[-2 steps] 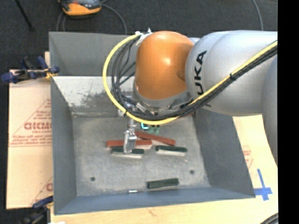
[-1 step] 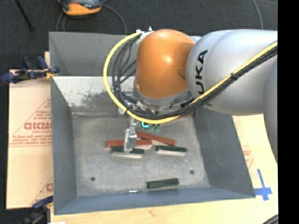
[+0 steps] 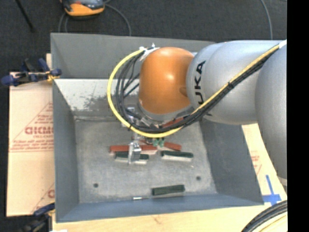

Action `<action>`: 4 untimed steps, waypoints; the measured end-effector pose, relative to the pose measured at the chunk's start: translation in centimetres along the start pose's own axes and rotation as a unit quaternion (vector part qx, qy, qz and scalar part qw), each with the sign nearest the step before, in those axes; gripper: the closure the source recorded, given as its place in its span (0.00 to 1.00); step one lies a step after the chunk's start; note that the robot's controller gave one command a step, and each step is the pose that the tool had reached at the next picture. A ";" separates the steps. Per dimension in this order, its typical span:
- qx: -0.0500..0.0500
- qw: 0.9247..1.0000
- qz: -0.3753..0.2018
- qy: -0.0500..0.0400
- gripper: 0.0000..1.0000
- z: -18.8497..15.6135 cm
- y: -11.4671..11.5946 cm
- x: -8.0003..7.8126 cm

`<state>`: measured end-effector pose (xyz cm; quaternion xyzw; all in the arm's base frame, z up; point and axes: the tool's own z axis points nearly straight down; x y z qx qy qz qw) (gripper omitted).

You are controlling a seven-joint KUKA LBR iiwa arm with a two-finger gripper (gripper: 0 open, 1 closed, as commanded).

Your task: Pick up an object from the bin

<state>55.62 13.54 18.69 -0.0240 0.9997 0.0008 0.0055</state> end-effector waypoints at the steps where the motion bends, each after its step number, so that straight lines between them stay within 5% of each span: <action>1: -0.003 1.000 -0.019 -0.013 1.00 10.4 -1.8 0.0; 2: -0.004 1.000 -0.018 -0.013 1.00 10.4 -1.8 0.0; 3: 0.000 1.000 -0.022 0.004 1.00 7.0 -2.5 0.8; 4: 0.000 1.000 0.018 0.005 1.00 1.8 -2.6 -0.7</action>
Offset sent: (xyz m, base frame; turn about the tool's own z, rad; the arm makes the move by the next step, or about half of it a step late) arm 0.0000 0.0000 0.0000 0.0000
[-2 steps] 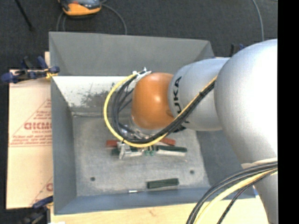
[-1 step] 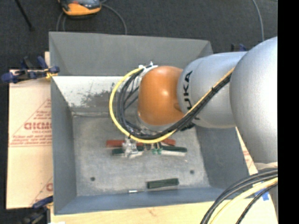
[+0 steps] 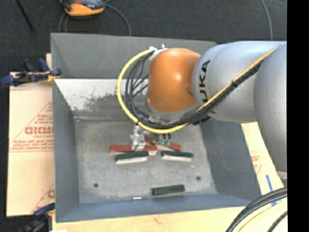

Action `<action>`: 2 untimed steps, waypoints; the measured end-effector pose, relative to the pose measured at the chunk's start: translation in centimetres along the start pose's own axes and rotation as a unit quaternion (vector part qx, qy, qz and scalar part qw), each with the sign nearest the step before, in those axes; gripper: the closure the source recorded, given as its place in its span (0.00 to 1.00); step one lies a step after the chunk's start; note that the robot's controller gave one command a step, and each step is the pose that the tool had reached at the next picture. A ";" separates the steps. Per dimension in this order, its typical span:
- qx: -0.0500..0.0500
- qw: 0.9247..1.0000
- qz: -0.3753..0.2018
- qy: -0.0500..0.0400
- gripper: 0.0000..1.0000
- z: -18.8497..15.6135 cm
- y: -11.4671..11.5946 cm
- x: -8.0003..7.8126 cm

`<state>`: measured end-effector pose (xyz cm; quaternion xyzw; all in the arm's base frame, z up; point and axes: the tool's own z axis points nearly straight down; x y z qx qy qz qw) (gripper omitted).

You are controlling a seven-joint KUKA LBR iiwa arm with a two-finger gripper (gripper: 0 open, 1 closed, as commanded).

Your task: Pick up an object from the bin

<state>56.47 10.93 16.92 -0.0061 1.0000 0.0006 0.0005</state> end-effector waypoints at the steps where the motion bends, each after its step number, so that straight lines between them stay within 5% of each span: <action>1: 0.000 0.996 -0.086 -0.003 0.00 9.9 2.5 -1.1; 2: -0.001 0.996 -0.083 -0.007 1.00 9.2 2.7 -1.3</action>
Offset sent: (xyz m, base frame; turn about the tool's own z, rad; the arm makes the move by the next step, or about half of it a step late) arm 0.0000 0.0000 0.0000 0.0000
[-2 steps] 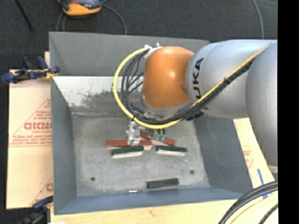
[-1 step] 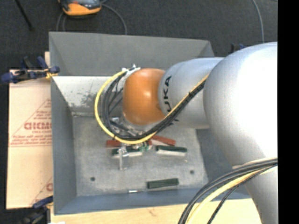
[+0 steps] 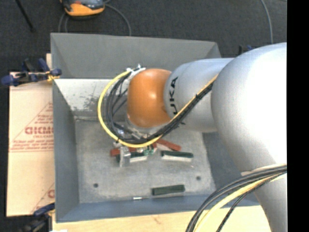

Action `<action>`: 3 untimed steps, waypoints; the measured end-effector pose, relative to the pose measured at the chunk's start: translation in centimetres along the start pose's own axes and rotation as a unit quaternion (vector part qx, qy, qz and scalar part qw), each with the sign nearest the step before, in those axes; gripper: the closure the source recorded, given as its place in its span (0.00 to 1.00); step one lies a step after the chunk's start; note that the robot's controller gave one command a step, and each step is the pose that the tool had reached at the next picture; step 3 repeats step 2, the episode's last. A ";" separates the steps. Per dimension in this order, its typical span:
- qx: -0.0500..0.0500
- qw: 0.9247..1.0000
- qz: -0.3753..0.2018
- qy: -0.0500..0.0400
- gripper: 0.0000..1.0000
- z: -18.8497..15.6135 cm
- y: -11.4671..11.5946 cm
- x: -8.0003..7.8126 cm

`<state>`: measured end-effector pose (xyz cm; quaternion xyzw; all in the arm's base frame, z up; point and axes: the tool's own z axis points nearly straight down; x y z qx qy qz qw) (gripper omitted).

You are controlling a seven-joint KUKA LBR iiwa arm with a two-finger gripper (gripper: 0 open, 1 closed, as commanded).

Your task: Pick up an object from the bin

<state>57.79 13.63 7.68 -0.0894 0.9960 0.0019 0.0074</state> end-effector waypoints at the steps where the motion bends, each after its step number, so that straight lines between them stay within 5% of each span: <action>1: 0.000 1.000 0.001 0.000 1.00 0.0 0.0 0.0; 2: 0.001 1.000 0.004 0.003 1.00 -16.4 0.4 -1.7; 3: 0.001 1.000 0.004 0.003 1.00 -16.4 0.4 -1.7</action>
Offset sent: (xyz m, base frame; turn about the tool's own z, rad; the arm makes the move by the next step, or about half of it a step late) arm 0.0112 0.0077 0.1608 0.0063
